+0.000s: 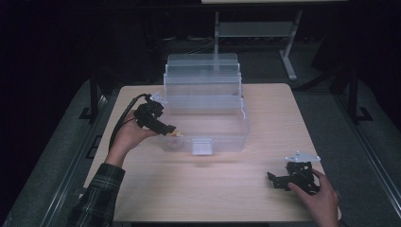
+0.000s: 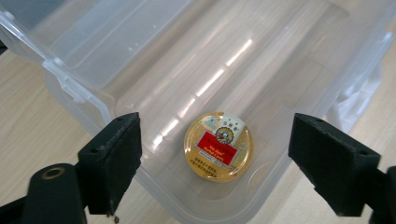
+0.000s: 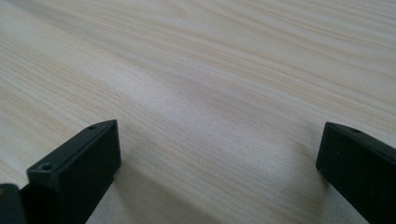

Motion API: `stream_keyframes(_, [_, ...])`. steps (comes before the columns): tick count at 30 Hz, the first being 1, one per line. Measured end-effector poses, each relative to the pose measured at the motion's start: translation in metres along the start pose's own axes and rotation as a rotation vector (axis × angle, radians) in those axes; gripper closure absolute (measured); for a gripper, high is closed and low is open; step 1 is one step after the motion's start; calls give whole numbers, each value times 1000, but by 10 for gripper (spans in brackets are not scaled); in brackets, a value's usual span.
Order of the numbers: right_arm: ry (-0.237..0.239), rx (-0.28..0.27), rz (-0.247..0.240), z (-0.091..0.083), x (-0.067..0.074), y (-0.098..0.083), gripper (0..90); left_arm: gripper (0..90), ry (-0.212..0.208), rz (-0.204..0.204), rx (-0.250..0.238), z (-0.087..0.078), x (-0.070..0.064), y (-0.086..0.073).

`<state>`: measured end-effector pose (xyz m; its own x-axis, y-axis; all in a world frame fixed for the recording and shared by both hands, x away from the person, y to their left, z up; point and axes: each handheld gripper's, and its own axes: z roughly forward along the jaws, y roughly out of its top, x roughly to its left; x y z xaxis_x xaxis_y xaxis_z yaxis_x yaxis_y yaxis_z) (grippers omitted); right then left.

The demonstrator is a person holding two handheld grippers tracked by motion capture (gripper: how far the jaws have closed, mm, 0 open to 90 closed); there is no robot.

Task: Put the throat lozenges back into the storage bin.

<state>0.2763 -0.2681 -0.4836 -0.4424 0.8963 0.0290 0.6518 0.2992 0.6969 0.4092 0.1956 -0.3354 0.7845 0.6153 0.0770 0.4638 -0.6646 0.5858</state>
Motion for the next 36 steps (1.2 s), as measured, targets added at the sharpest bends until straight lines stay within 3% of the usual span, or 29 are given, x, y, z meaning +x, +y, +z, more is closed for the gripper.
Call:
stream_keyframes(7, [1,-1,-1,0,0,0,0,115,17,15,-24,-10,-7,-3])
stream_keyframes(14, [0,-1,-1,0,0,0,0,115,20,5,-53,-15,-11,-11])
stream_keyframes(36, [2,0,-1,0,0,0,0,122,48,-42,-108,-27,-23,-60])
